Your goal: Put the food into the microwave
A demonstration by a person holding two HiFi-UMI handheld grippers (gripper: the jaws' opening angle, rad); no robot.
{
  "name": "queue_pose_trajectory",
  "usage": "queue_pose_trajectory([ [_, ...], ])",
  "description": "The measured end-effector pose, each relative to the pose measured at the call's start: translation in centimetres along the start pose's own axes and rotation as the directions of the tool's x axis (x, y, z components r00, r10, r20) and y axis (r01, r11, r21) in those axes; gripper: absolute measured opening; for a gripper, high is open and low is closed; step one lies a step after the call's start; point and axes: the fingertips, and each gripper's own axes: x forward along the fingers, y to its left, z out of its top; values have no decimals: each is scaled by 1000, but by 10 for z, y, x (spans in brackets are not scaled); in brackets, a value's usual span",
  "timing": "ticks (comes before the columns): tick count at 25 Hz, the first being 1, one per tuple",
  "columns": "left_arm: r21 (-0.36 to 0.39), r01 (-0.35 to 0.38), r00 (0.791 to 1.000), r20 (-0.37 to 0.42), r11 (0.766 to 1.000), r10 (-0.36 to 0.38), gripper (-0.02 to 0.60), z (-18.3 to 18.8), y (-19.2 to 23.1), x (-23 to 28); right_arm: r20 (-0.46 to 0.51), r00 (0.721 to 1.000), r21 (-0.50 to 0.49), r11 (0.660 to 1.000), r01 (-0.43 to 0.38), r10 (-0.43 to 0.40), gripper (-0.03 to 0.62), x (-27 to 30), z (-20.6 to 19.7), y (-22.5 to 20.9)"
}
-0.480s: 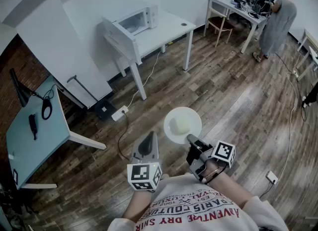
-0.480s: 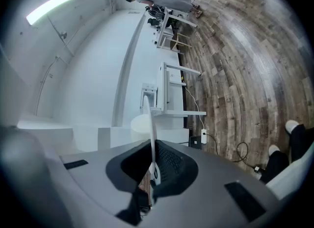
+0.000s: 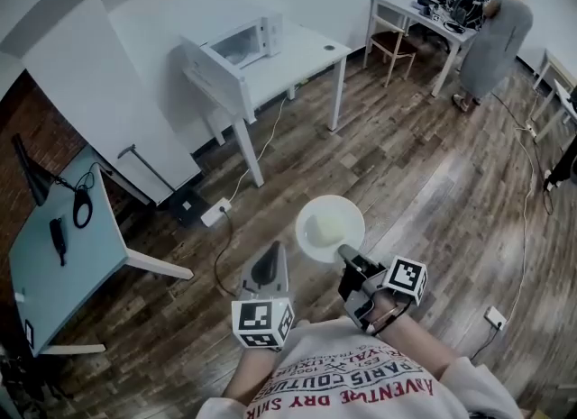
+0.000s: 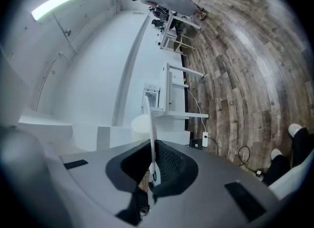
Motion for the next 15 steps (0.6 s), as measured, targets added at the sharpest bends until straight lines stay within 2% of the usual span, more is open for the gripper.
queue_pose_trajectory([
  [10,24,61,998,2,998,-62,6,6,37,-2,54,998,23,1000,13,-15,21,27,-19,5],
  [15,3,77,997,-17,997,-77,6,2,55,9,89,996,32,999,24,-27,21,36,-21,5],
])
